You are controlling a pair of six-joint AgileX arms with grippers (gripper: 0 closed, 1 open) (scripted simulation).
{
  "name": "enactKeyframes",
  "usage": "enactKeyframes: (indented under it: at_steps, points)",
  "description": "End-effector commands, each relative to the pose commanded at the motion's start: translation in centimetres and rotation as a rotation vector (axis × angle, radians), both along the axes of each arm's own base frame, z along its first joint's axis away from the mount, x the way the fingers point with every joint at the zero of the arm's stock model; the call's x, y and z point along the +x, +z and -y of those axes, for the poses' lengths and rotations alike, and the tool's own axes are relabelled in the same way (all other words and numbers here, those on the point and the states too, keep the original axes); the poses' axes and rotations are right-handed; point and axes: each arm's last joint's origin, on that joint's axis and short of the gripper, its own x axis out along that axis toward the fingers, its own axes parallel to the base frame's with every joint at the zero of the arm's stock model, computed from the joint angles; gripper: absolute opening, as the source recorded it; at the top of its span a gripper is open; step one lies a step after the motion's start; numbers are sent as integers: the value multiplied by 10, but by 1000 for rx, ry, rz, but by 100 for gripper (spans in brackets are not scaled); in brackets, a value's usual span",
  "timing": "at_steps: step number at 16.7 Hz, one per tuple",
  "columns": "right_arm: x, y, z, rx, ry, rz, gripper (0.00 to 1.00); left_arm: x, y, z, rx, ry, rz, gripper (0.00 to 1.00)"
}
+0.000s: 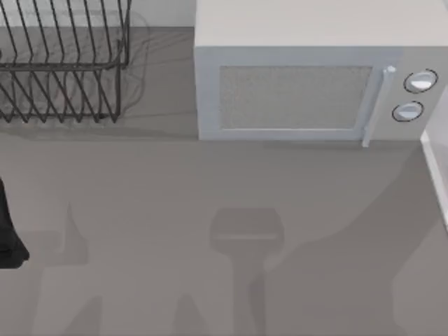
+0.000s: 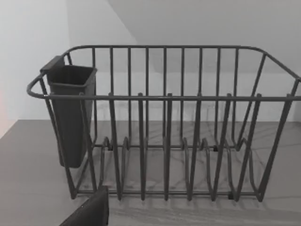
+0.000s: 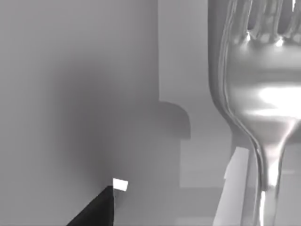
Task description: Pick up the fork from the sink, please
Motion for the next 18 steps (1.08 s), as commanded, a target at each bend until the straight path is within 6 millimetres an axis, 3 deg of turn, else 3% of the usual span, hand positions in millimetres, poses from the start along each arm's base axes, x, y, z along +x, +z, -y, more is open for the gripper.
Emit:
enactKeyframes:
  at_steps: [8, 16, 17, 18]
  points:
    - [0, 0, 0, 0, 0, 0, 2, 0, 0, 0, 0, 0, 0, 100]
    - [0, 0, 0, 0, 0, 0, 0, 0, 0, 0, 0, 0, 0, 100]
    - [6, 23, 0, -1, -8, 47, 0, 0, 0, 0, 0, 0, 0, 100]
    - [6, 24, 0, -1, -8, 48, 0, 0, 0, 0, 0, 0, 0, 100]
